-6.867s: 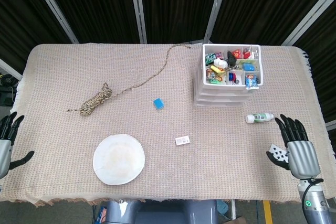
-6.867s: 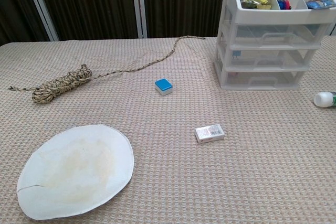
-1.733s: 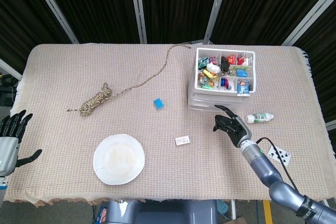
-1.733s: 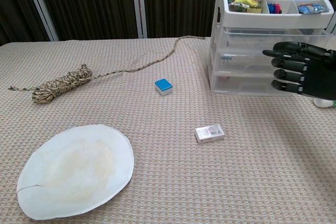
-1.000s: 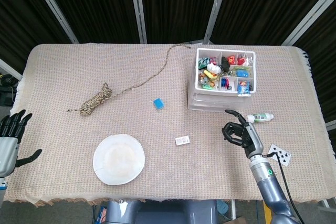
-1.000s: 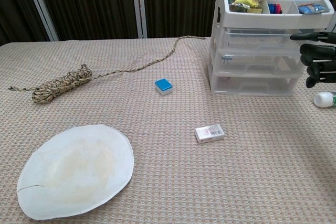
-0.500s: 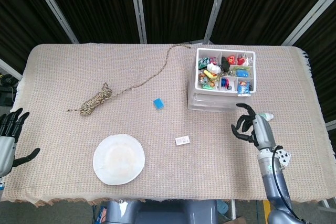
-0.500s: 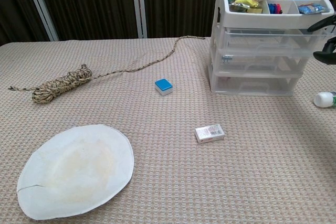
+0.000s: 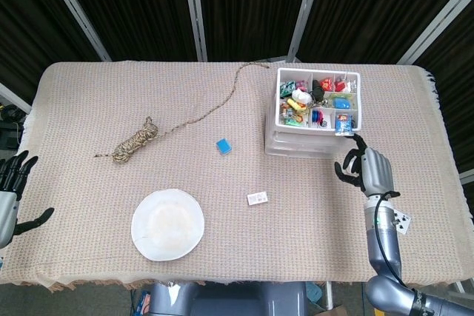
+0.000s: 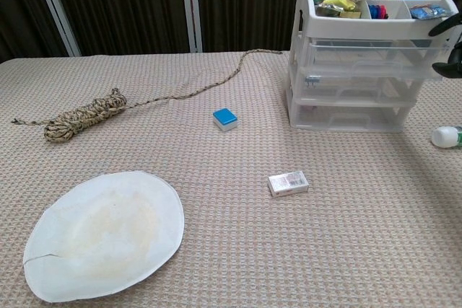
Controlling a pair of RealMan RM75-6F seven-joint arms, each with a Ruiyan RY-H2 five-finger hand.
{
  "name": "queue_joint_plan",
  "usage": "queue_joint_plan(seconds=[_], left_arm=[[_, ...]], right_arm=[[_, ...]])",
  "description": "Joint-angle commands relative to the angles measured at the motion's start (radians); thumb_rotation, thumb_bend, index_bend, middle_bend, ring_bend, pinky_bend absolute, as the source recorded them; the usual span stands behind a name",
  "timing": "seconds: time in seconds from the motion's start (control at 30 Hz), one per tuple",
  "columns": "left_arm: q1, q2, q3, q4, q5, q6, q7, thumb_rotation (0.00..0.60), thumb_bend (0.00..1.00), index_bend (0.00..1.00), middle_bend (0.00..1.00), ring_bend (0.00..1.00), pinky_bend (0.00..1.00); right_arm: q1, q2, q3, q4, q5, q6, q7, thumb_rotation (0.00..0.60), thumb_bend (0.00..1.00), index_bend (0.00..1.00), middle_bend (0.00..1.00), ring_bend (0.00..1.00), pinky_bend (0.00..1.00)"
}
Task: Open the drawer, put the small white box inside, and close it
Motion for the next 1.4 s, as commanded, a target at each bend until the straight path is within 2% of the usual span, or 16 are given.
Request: queue_joint_plan(seconds=[0.03,0.27,0.53,1.4], left_arm=[[0.000,0.000,0.000,0.000,0.000,0.000,0.000,0.600,0.21,0.06,0.00,0.00,0.00],[-0.001,-0.001,0.002,-0.001,0.000,-0.004,0.004,0.600,0.21,0.06,0.00,0.00,0.00],[0.000,0.002,0.003,-0.005,0.002,-0.003,-0.005,0.600,0.21,0.06,0.00,0.00,0.00],[0.001,-0.003,0.007,-0.008,0.009,-0.002,0.006,0.600,0.21,0.06,0.00,0.00,0.00]], right_arm=[[0.015,-0.004,-0.006,0.000,0.024,-0.005,-0.017,0.600,0.30,0.21,0.64,0.64,0.57],[0.030,-0.024,-0.020,0.021,0.045,-0.011,-0.015,0.600,0.30,0.31,0.64,0.64,0.57],[0.032,-0.032,-0.029,0.023,0.031,0.001,0.010,0.600,0.30,0.37,0.64,0.64,0.57],[-0.060,0.021,-0.140,-0.073,-0.113,0.048,0.120,0.600,0.30,0.36,0.64,0.64,0.57]])
